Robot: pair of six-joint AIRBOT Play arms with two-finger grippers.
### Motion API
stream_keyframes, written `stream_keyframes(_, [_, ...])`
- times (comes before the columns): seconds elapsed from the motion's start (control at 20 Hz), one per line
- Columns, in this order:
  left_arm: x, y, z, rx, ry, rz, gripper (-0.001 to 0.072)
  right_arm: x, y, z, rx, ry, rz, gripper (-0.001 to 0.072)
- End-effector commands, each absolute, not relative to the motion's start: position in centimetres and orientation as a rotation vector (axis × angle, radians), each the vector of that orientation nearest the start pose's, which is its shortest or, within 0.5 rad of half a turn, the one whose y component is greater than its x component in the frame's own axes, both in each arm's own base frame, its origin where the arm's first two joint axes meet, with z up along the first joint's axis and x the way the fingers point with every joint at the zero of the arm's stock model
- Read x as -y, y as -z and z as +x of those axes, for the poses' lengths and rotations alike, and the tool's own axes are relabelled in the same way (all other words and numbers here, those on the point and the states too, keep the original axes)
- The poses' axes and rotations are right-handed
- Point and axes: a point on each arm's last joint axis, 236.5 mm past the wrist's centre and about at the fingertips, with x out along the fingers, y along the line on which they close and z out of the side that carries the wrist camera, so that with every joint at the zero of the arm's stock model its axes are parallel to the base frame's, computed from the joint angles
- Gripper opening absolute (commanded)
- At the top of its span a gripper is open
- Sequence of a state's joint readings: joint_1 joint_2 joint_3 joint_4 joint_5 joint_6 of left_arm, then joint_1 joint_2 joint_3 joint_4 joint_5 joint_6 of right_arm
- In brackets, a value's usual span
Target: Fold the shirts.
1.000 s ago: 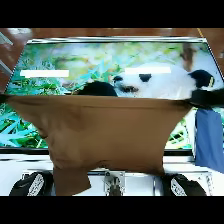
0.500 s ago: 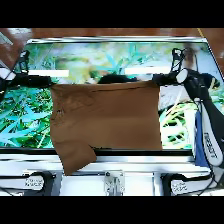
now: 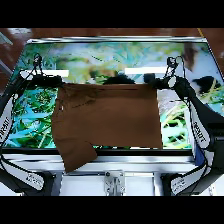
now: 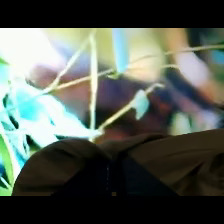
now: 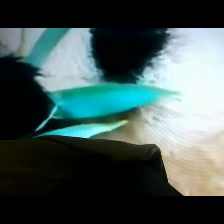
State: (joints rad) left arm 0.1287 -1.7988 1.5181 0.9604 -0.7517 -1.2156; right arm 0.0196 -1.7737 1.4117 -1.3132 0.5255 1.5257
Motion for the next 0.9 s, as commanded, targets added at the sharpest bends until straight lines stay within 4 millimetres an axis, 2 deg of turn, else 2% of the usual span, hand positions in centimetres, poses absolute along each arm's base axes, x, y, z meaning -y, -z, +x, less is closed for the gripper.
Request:
stream_keyframes(0.0, [2.0, 4.6, 54.9, -1.027, 0.243, -0.388, 0.0037, -4.2, 7.1, 54.2, -1.030, -0.076, 0.216, 0.0073])
stream_keyframes(0.1, [1.8, 5.1, 52.3, -1.129, 0.277, -0.383, 0.0036, -4.1, 7.5, 51.5, -1.144, -0.087, 0.227, 0.0073])
stream_keyframes(0.25, [0.5, 7.5, 46.2, -1.403, 0.267, -0.332, 0.0036, -4.2, 8.9, 47.2, -1.339, -0.107, 0.231, 0.0073])
stream_keyframes(0.35, [1.0, 7.6, 44.2, -1.487, 0.301, -0.328, 0.0036, -4.1, 9.2, 45.9, -1.397, -0.107, 0.242, 0.0072])
stream_keyframes(0.45, [1.6, 7.6, 43.3, -1.524, 0.322, -0.324, 0.0036, -4.3, 9.5, 44.7, -1.448, -0.109, 0.249, 0.0072])
stream_keyframes(0.6, [0.7, 8.2, 42.8, -1.565, 0.250, -0.324, 0.0036, -4.6, 10.8, 42.3, -1.566, -0.122, 0.251, 0.0073])
stream_keyframes(0.85, [1.5, 8.7, 42.6, -1.581, 0.256, -0.322, 0.0037, -4.7, 11.1, 42.5, -1.561, -0.122, 0.260, 0.0074])
